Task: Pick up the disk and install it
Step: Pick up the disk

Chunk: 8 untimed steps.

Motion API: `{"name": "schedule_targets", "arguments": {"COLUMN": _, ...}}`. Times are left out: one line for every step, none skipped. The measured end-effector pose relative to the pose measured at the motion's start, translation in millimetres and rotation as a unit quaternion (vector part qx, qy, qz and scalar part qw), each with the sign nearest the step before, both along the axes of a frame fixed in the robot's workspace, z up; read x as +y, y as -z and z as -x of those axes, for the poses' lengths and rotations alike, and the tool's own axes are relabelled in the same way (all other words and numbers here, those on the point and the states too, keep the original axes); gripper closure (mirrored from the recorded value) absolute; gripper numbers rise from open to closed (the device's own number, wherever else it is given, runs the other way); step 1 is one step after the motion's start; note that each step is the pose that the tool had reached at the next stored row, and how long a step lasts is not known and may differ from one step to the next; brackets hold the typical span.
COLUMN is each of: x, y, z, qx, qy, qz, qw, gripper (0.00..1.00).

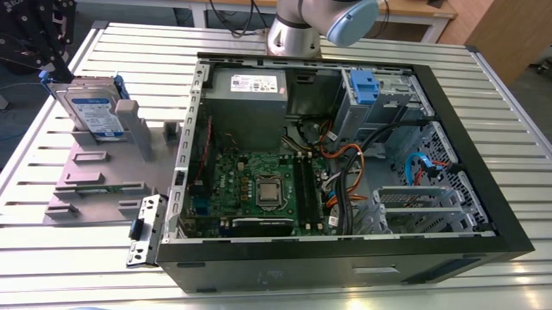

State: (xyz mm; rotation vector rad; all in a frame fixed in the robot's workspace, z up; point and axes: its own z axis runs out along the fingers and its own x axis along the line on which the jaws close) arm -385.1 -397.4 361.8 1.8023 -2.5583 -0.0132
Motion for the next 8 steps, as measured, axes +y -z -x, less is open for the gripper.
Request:
{"name": "schedule_targets", "arguments": {"x": 0.0, "y": 0.0, "z": 0.0, "qx": 0.0000, "qy": 0.000, "qz": 0.0000, "qw": 1.00000, "gripper": 0.89}}
{"name": "schedule_targets", "arguments": {"x": 0.0, "y": 0.0, "z": 0.0, "qx": 0.0000, "qy": -0.001, "qz": 0.0000, "qw": 1.00000, "gripper": 0.89}}
{"name": "schedule_targets", "arguments": {"x": 0.0, "y": 0.0, "z": 0.0, "qx": 0.0000, "qy": -0.001, "qz": 0.0000, "qw": 1.00000, "gripper": 0.89}}
{"name": "schedule_targets", "arguments": {"x": 0.0, "y": 0.0, "z": 0.0, "qx": 0.0000, "qy": -0.002, "qz": 0.0000, "qw": 1.00000, "gripper": 0.89}}
{"name": "schedule_targets", "arguments": {"x": 0.0, "y": 0.0, "z": 0.0, "qx": 0.0000, "qy": -0.002, "qz": 0.0000, "qw": 1.00000, "gripper": 0.89}}
{"name": "schedule_targets", "arguments": {"x": 0.0, "y": 0.0, "z": 0.0, "qx": 0.0000, "qy": -0.003, "qz": 0.0000, "qw": 1.00000, "gripper": 0.89}}
{"name": "schedule_targets", "arguments": {"x": 0.0, "y": 0.0, "z": 0.0, "qx": 0.0000, "qy": -0.003, "qz": 0.0000, "qw": 0.99999, "gripper": 0.89}}
{"name": "schedule_targets", "arguments": {"x": 0.0, "y": 0.0, "z": 0.0, "qx": 0.0000, "qy": -0.004, "qz": 0.0000, "qw": 0.99999, "gripper": 0.89}}
